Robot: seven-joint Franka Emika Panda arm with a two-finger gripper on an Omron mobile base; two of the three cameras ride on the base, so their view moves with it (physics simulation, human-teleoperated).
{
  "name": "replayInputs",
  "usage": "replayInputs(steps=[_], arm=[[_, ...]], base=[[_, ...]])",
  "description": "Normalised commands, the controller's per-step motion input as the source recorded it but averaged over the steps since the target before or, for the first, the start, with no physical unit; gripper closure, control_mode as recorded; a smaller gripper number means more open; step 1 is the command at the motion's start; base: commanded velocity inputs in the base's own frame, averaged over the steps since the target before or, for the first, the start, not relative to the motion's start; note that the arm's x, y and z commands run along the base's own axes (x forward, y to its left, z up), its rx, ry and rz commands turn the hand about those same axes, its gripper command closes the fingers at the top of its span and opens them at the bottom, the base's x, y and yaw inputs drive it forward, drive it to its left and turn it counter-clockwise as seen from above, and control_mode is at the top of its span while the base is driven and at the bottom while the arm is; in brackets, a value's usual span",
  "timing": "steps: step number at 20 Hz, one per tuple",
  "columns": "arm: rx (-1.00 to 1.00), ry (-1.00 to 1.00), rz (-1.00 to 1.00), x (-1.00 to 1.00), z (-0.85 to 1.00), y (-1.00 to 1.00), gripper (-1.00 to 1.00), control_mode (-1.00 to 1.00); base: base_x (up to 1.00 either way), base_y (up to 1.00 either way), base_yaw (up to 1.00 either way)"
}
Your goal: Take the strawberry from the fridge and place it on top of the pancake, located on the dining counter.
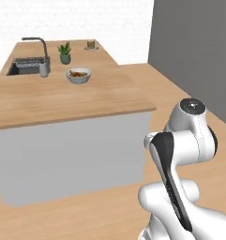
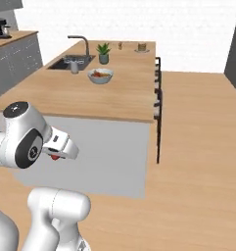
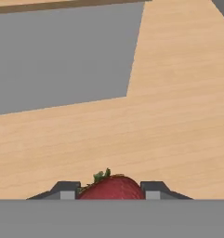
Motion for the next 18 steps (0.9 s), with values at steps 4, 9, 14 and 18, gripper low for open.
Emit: replayInputs(steps=[4, 9, 14, 18], arm=[[0.00, 0.00, 0.00, 0.00, 0.00, 0.00, 1.00, 1.00], [0.00, 0.00, 0.00, 0.00, 0.00, 0.00, 1.00, 1.00], [0.00, 0.00, 0.00, 0.00, 0.00, 0.00, 1.00, 1.00], [0.00, 0.00, 0.00, 0.00, 0.00, 0.00, 1.00, 1.00]], base=[[0.40, -1.00, -0.38], [0.43, -1.00, -0.22], [0.60, -1.00, 0.06], [0.93, -1.00, 0.16]])
